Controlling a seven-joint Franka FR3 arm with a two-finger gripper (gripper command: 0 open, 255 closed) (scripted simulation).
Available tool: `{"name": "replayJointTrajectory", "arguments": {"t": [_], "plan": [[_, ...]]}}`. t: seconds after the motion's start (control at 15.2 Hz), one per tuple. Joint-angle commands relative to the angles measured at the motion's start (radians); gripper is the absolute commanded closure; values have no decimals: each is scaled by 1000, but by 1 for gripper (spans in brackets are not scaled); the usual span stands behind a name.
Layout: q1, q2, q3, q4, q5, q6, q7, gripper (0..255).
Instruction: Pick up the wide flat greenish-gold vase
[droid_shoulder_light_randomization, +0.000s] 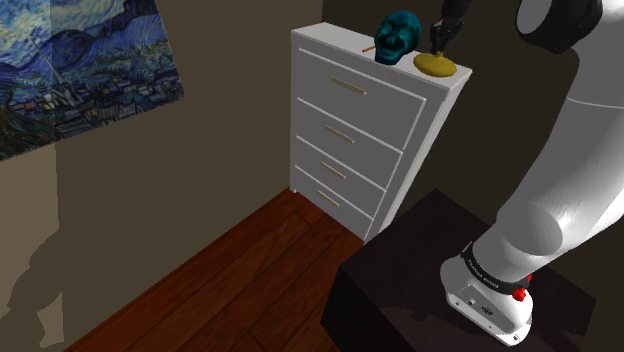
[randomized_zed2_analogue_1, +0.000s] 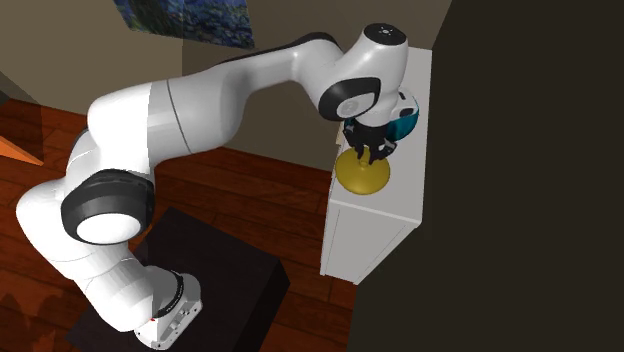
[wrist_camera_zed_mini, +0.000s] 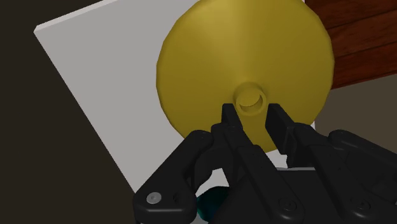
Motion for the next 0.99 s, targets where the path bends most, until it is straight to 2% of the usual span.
{"name": "replayJointTrajectory", "arguments": {"t": [0.0, 0.79, 0.92], "plan": [[-3, 3, -1, 30, 1, -27, -1, 255], [-44, 59, -2, 275, 28, -219, -10, 255], [-45, 60, -2, 278, 28, -222, -10, 255]]}}
